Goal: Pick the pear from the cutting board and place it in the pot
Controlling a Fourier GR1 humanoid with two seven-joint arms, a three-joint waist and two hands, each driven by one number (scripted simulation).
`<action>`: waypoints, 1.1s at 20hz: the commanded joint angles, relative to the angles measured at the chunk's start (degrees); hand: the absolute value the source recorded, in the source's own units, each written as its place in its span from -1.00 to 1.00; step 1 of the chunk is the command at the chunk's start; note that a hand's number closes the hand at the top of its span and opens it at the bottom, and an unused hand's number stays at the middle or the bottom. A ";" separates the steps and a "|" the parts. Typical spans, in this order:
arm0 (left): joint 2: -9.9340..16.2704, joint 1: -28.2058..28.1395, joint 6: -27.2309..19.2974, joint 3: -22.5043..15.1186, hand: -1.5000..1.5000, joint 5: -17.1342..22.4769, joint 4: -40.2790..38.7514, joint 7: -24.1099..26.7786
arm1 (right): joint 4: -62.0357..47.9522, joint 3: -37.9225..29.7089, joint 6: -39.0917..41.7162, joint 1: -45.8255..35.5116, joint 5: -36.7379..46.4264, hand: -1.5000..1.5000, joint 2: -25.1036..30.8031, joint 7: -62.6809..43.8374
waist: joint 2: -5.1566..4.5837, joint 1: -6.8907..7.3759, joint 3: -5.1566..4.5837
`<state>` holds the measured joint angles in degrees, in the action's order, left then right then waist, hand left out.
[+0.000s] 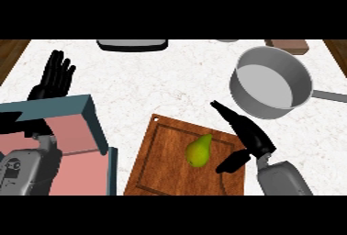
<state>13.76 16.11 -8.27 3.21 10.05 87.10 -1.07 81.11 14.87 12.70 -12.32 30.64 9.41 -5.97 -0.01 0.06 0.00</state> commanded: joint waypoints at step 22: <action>-2.33 -0.94 1.56 2.33 0.00 -2.31 1.52 -1.32 | -19.10 5.39 -13.17 -8.98 8.58 1.00 -9.29 13.87 | -0.02 0.23 0.01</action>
<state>12.30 15.39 -5.64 5.79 8.83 88.33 -1.59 65.42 17.53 4.58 -21.57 39.07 2.42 8.05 0.55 -0.08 -0.58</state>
